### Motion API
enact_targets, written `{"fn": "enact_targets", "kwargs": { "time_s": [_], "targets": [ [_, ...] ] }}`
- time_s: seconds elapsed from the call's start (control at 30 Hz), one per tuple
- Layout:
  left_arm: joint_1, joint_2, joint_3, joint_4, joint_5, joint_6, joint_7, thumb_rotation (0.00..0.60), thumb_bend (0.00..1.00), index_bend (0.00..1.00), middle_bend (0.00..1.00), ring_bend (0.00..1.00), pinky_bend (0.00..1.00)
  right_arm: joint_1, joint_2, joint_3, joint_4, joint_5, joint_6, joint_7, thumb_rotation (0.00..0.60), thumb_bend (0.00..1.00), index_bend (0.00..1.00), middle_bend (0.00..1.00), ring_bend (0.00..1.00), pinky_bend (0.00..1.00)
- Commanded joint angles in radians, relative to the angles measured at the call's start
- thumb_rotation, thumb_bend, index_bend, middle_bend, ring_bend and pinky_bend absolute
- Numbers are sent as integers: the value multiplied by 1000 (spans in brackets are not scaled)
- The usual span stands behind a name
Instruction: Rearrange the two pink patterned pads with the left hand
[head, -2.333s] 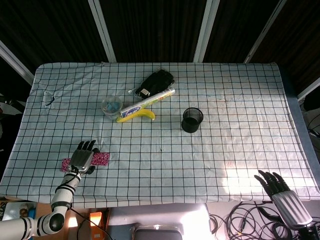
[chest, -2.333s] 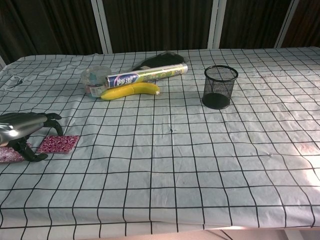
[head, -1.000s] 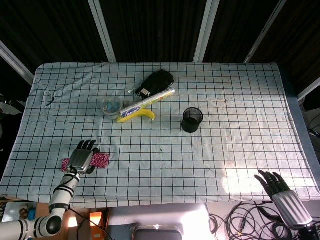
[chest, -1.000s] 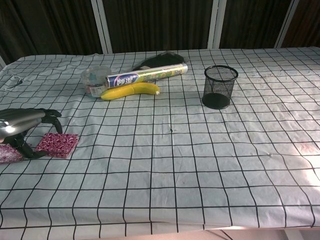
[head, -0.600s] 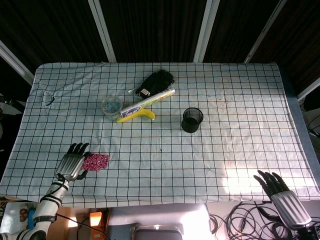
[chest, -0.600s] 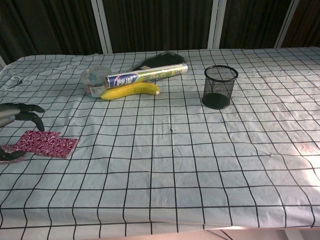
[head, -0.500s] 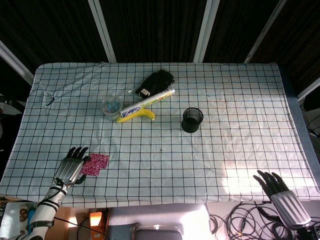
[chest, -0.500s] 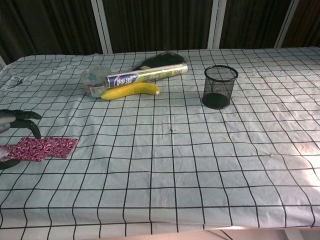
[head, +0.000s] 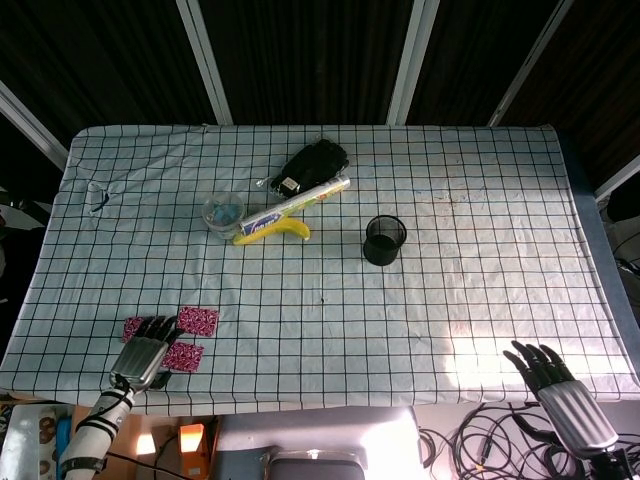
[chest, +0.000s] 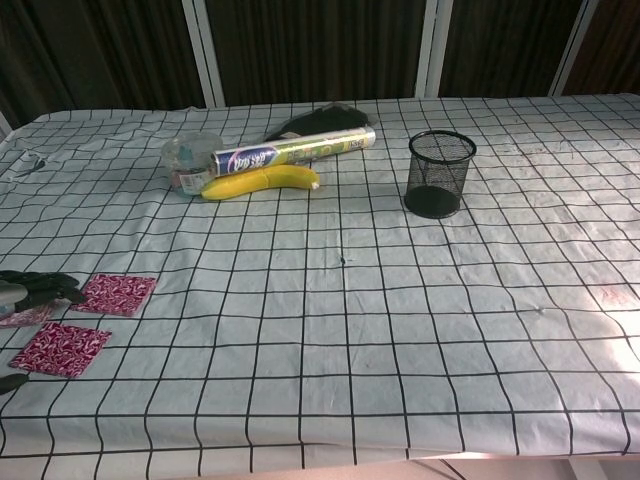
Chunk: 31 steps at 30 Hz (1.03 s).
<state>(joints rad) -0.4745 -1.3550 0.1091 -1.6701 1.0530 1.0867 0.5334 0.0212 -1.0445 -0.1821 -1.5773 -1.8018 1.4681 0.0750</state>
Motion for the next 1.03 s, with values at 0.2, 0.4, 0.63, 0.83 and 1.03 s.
{"fn": "enact_targets", "kwargs": {
  "time_s": [0.2, 0.4, 0.63, 0.83, 1.03],
  "targets": [
    [52, 95, 27, -106, 121, 87, -34, 600, 290, 0, 0, 0, 0, -4, 3, 0, 3, 1, 10, 9, 600, 198, 0, 0, 0, 0],
    [214, 198, 119, -128, 421, 375, -148, 600, 301, 0, 0, 0, 0, -10, 4, 2, 7, 6, 21, 16, 600, 198, 0, 0, 0, 0],
    [423, 101, 173, 175, 659, 692, -413, 600, 313, 0, 0, 0, 0, -12, -4, 11, 3, 22, 16, 2, 600, 199, 0, 0, 0, 0],
    [467, 34, 146, 313, 648, 683, -492, 600, 313, 0, 0, 0, 0, -3, -14, 12, -5, 25, -12, -33, 600, 198, 0, 0, 0, 0],
    [470, 39, 123, 318, 662, 666, -518, 600, 313, 0, 0, 0, 0, -3, -16, 11, -11, 28, -18, -47, 600, 198, 0, 0, 0, 0]
  ]
}}
